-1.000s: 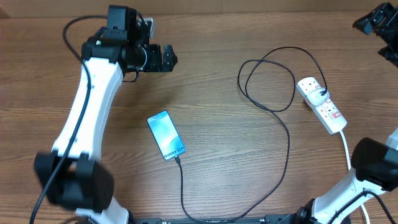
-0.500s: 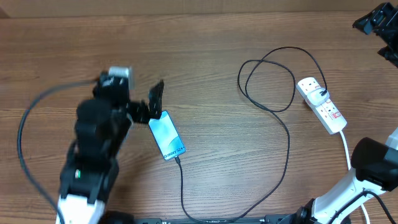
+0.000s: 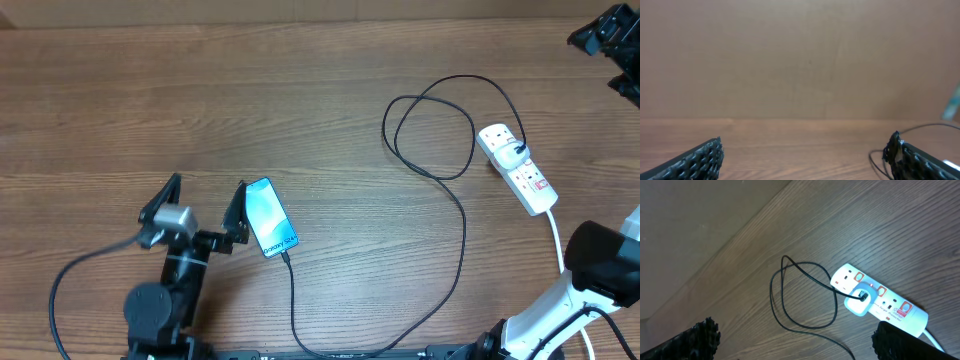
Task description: Plug charger to phone and switch on socket
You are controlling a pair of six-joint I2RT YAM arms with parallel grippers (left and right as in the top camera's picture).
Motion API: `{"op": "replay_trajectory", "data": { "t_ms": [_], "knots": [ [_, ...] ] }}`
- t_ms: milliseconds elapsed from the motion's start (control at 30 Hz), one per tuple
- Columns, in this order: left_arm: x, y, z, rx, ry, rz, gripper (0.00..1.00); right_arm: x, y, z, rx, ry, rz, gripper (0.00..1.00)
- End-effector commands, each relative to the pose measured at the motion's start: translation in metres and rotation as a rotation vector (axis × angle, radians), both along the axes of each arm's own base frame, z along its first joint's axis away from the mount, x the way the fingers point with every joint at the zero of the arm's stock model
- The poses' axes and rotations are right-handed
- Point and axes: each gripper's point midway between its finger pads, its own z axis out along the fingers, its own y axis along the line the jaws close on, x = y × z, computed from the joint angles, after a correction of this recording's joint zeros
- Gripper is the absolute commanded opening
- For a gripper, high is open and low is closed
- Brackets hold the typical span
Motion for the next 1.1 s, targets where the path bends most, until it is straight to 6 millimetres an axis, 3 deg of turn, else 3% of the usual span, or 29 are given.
{"op": "replay_trajectory", "data": {
  "t_ms": [0,267,500,767,1067],
  "knots": [
    [-0.01,0.015,-0.005,-0.028,-0.059,0.05,0.99,-0.003,0.002,0.016,-0.018,-0.045,0.005,1.0],
    [-0.021,0.03,-0.016,-0.07,-0.118,0.086,1.0,-0.003,0.002,0.016,-0.018,-0.045,0.005,1.0],
    [-0.016,0.039,-0.045,-0.084,-0.011,0.123,1.0,-0.003,0.002,0.016,-0.018,-0.045,0.005,1.0],
    [-0.015,0.059,-0.101,-0.225,0.222,0.235,1.0,-0.003,0.002,0.016,-0.018,-0.045,0.005,1.0],
    [-0.015,0.058,-0.101,-0.023,0.209,0.236,1.0,-0.003,0.002,0.016,-0.018,-0.045,0.006,1.0]
  ]
}}
